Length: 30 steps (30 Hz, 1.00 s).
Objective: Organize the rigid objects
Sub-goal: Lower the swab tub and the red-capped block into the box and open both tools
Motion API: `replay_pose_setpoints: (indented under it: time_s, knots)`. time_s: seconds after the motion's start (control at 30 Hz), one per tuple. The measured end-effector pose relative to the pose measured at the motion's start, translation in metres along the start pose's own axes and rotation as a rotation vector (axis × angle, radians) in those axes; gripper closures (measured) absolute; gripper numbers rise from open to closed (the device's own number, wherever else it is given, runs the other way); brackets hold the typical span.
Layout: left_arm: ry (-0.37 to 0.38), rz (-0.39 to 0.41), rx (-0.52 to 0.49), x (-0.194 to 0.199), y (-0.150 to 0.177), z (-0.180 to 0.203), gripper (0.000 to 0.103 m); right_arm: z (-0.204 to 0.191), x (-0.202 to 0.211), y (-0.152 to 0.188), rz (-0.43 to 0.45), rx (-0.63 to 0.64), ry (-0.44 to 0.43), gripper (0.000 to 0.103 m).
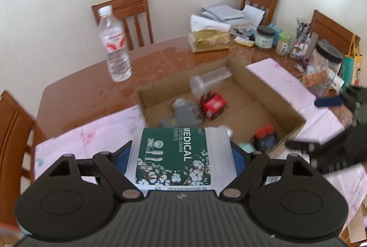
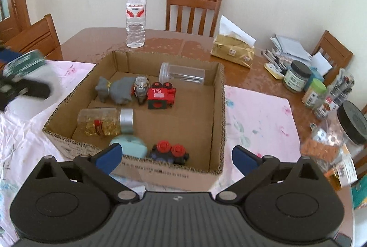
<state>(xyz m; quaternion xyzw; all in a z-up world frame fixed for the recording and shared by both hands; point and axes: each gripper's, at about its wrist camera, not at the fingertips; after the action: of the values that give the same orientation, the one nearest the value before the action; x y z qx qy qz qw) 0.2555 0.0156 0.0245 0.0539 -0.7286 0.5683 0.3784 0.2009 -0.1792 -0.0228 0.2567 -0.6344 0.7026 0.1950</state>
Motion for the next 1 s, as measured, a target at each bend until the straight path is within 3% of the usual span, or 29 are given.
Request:
replay_pose_setpoints:
  time_s: [0.4,0.57,0.67,1.0]
  knots:
    - [0.137,0.002,-0.060,-0.077,-0.041,0.073,0.020,0.019,0.032,0.013,0.020,-0.067,0.057,0.000]
    - [0.128,0.025,-0.061,-0.099,-0.052,0.095,0.019,0.031,0.040,0.018,0.020,-0.081,0.078,0.000]
    - [0.097,0.033,-0.054,-0.106,-0.056,0.099,0.007,0.036,0.044,0.023,0.022,-0.079,0.076,0.000]
    - [0.034,0.033,-0.020,-0.080,-0.048,0.088,0.007,0.041,0.039,0.031,0.002,-0.072,0.044,0.000]
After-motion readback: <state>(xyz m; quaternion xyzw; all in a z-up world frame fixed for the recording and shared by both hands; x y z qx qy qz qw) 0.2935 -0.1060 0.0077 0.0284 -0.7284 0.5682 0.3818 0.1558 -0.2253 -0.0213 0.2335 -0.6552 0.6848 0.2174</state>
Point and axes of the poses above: each gripper's, at about its wrist camera, not at the fingertips, and x roughly against the way its jaws point, z to its right, y to its underside, and after that the axes turned 10 degrees about z, right-handed
